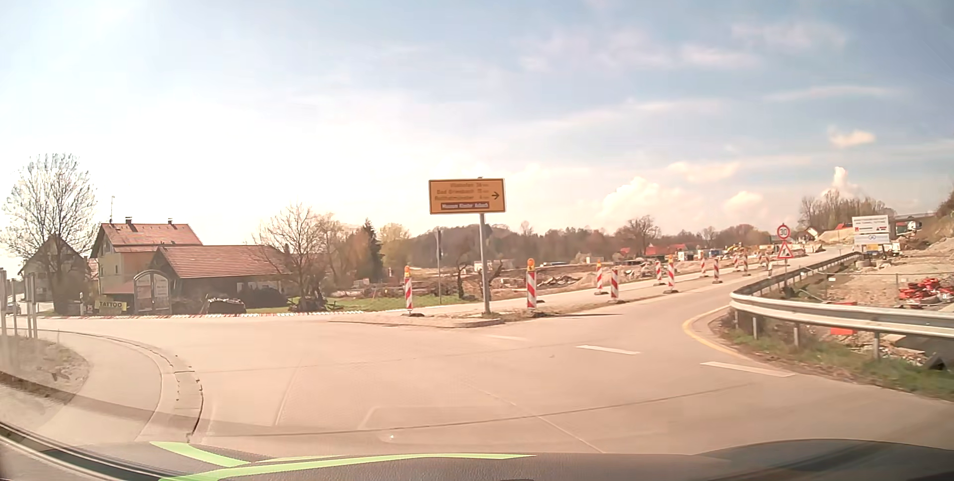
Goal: Follow the waypoints while adhering to traffic rules and regulations
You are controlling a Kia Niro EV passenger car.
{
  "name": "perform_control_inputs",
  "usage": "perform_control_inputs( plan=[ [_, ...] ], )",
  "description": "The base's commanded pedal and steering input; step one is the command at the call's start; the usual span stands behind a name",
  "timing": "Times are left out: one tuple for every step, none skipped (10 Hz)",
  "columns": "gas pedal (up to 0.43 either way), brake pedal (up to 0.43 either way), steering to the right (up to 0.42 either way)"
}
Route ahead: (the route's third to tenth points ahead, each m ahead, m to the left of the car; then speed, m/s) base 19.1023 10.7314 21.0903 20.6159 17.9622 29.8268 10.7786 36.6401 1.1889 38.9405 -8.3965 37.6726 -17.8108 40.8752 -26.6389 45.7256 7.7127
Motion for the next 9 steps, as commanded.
perform_control_inputs(
  plan=[
    [0.079,0.0,-0.196],
    [0.079,0.0,-0.204],
    [0.079,0.0,-0.213],
    [0.079,0.0,-0.223],
    [0.079,0.0,-0.228],
    [0.079,0.0,-0.229],
    [0.067,0.0,-0.229],
    [0.067,0.0,-0.232],
    [0.067,0.0,-0.235]
  ],
)
